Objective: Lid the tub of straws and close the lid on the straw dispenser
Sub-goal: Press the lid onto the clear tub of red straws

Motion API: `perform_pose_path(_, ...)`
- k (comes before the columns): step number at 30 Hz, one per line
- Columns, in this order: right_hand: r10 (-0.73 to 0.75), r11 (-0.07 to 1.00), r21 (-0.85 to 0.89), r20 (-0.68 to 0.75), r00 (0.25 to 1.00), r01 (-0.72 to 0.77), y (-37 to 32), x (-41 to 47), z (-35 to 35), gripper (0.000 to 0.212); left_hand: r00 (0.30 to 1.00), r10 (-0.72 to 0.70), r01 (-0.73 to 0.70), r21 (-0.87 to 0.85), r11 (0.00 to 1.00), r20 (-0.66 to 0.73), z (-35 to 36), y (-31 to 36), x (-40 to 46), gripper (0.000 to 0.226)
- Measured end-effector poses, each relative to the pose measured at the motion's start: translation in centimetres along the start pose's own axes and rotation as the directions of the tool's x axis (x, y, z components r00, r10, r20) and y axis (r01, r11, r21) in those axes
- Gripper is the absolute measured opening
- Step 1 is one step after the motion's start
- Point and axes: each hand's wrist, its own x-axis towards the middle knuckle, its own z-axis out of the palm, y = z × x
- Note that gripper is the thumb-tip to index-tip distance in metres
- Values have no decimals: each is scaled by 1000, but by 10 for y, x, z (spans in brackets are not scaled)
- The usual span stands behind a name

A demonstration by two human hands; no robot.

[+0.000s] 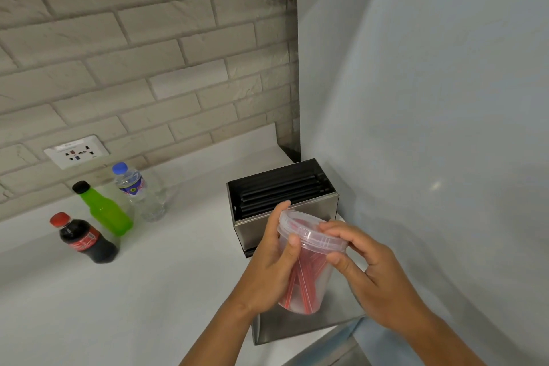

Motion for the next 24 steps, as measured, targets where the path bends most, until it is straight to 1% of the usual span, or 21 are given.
perform_pose_path(4,24,999,21,24,999,-25,0,-2,2,36,999,13,-12,29,1000,-36,-2,0,-1,62)
perform_pose_path(8,35,999,22,9,999,-35,1,-2,6,36,999,20,-19,28,999,-47,-2,-4,-3,71)
perform_pose_path(11,48,999,-1,1,999,-48,-2,-5,7,53,998,15,-13,29,999,-56,-2,-4,-5,76)
perform_pose_path(12,38,999,-31,6,999,-38,-3,-6,7,54,998,14,-12,28,1000,-60,-3,-3,-5,77)
perform_pose_path(14,4,994,-108,25,1000,-1,-5,-7,8,49,997,20,-19,22,1000,-73,-3,-2,-6,78)
perform_pose_path(16,-7,990,-139,24,1000,10,-8,-7,9,44,997,17,-17,9,1000,-80,-4,-2,-6,78)
perform_pose_path(21,28,994,-103,-4,1000,-28,-10,-5,13,38,996,9,-10,-11,1000,-90,-1,-2,-8,88)
perform_pose_path(24,57,995,-87,-7,998,-58,-10,-6,14,44,993,20,-21,-3,1000,-113,-1,-2,-10,89)
